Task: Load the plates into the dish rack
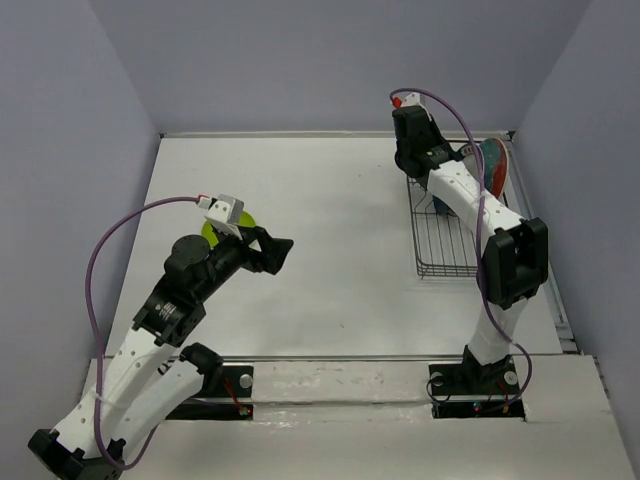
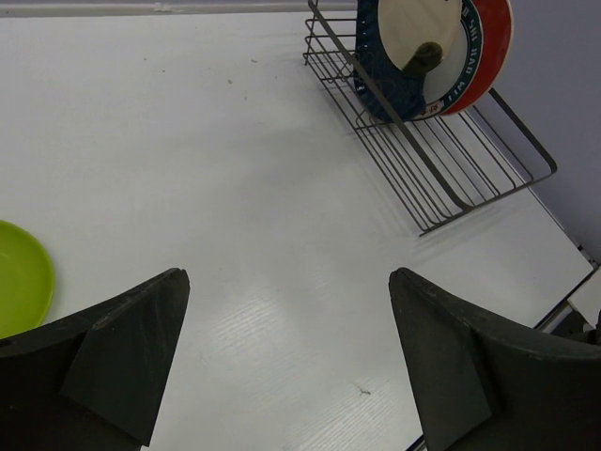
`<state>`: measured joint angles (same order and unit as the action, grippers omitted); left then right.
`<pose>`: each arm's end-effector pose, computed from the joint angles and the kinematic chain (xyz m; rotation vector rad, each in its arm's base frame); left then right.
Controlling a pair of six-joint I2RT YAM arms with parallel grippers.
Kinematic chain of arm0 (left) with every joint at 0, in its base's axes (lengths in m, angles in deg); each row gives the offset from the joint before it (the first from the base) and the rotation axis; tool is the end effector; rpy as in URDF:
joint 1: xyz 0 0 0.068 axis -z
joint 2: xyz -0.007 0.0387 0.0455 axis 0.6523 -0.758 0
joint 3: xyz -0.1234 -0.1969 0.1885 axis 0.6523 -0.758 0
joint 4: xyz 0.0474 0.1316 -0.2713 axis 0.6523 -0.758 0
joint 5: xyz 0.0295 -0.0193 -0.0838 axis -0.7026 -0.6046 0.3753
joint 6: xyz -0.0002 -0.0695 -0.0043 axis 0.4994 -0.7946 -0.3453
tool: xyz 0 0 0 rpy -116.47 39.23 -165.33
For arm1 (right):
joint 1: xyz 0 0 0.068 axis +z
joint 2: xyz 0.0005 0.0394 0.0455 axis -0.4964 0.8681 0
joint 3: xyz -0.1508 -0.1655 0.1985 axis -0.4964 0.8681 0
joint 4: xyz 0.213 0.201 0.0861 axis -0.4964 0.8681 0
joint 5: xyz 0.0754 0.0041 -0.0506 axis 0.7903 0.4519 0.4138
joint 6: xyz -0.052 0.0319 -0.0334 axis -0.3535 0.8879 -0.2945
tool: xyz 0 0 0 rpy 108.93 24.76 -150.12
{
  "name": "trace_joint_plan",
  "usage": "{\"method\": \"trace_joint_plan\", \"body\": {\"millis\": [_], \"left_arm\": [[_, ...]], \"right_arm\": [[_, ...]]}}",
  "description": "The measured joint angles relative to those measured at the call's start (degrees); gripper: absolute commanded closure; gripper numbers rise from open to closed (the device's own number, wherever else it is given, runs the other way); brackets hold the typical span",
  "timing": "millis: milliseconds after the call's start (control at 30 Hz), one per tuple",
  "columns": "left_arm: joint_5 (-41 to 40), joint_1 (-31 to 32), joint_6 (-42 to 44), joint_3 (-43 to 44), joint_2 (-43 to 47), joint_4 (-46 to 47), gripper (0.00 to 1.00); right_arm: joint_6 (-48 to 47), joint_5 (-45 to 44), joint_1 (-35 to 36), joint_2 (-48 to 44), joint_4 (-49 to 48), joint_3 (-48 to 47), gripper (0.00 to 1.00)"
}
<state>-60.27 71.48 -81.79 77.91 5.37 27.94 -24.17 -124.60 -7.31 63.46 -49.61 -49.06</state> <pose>0.1637 -0.1064 0.3677 0.3212 1.6029 -0.7392 0.4724 0.1461 0.3510 -0.2571 1.9890 -0.9904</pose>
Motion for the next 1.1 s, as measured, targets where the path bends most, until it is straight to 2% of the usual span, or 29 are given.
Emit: {"method": "trace_joint_plan", "body": {"millis": [467,733,800,900,1000,1033,1100], "left_arm": [[-0.55,0.33,0.17,0.0,0.0,-0.31,0.01],[-2.01,0.33,0.15,0.0,-1.38,-0.55,0.01],[-2.43,0.28,0.15,0.0,-2.14,-0.57,0.01],[-3.3,0.02,0.13,0.0,-4.15,-0.83,0.01],[-4.68,-0.55,0.09,0.0,-6.29,-1.44,0.01],[-5.57,-0.74,0.09,0.0,-7.26,-1.68,0.01],[-6.91,-1.07,0.02,0.0,-8.92,-2.19,0.01]], "right_arm": [[-1.42,0.55,-0.74,2.95,-0.09,0.61,0.93],[1.27,2.71,-1.84,5.38,0.13,2.99,0.92],[2.49,3.48,-1.92,5.6,0.11,3.26,0.85],[5.07,4.9,-1.95,5.68,0.31,3.34,0.67],[6.86,5.7,-1.95,5.68,0.31,3.34,0.58],[7.34,6.05,-1.95,5.68,0.33,3.34,0.51],[8.37,6.75,-1.95,5.57,0.33,3.34,0.43]]}}
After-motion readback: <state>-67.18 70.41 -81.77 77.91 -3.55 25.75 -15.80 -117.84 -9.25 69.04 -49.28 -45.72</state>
